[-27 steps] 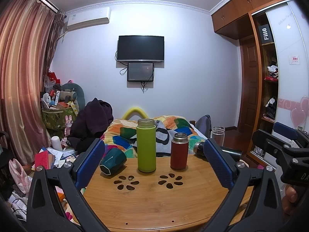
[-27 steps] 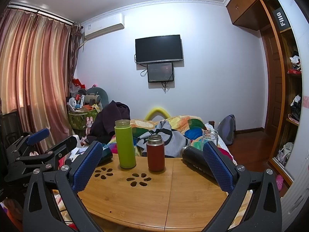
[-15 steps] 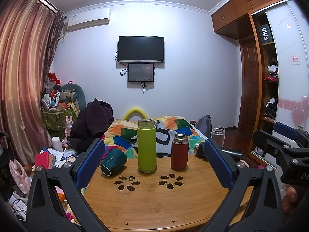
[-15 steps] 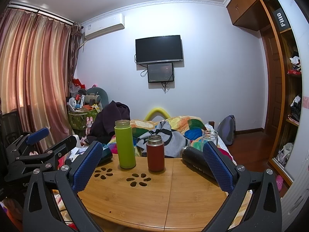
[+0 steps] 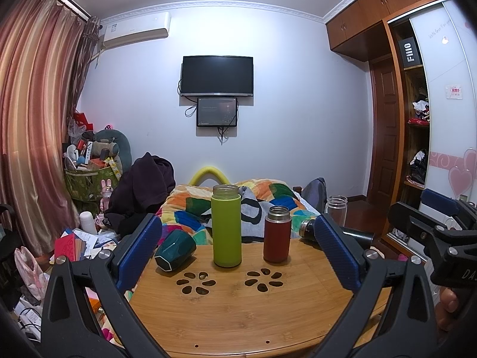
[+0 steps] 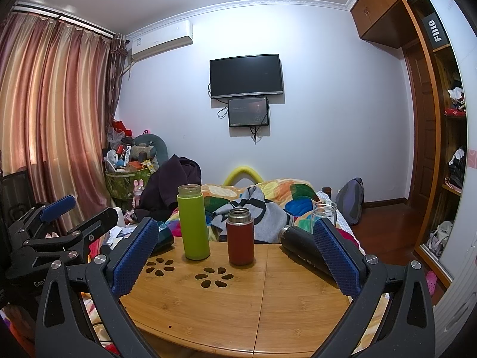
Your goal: Flip cup upside down
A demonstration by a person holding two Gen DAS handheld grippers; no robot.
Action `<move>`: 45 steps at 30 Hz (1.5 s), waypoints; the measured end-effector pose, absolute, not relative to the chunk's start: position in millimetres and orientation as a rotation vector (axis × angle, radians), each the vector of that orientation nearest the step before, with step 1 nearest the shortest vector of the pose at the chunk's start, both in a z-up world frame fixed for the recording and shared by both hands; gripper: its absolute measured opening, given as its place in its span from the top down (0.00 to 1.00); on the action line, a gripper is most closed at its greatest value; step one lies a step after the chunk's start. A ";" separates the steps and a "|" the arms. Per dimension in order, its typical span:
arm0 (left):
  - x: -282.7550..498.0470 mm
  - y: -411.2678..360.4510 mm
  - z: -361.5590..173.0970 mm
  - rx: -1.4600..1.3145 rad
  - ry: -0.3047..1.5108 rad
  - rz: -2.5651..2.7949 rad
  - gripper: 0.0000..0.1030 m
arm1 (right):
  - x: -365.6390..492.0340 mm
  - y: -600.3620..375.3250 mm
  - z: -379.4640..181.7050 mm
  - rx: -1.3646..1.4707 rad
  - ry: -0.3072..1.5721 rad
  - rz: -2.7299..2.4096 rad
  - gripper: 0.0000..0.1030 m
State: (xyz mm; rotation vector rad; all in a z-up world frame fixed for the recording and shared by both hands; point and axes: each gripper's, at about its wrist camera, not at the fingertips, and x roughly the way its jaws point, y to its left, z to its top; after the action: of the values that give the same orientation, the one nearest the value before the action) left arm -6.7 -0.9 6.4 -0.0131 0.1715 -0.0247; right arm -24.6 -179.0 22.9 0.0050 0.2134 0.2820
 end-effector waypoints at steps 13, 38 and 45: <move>19.4 3.6 1.5 -0.013 0.200 -0.045 0.00 | -11.7 -183.6 19.2 0.003 0.232 0.276 0.00; 270.0 24.9 -87.8 -0.049 0.591 -0.055 0.39 | 57.0 -233.4 -42.3 0.072 0.430 0.193 0.00; 250.0 24.7 -79.0 -0.049 0.656 -0.124 0.39 | 57.7 -231.3 -47.9 0.068 0.440 0.196 0.00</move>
State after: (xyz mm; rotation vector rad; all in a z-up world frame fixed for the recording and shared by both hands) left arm 250.0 24.7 -79.0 -0.0486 0.6564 -0.1242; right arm 57.7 -231.3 -47.9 0.0679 0.4396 0.1964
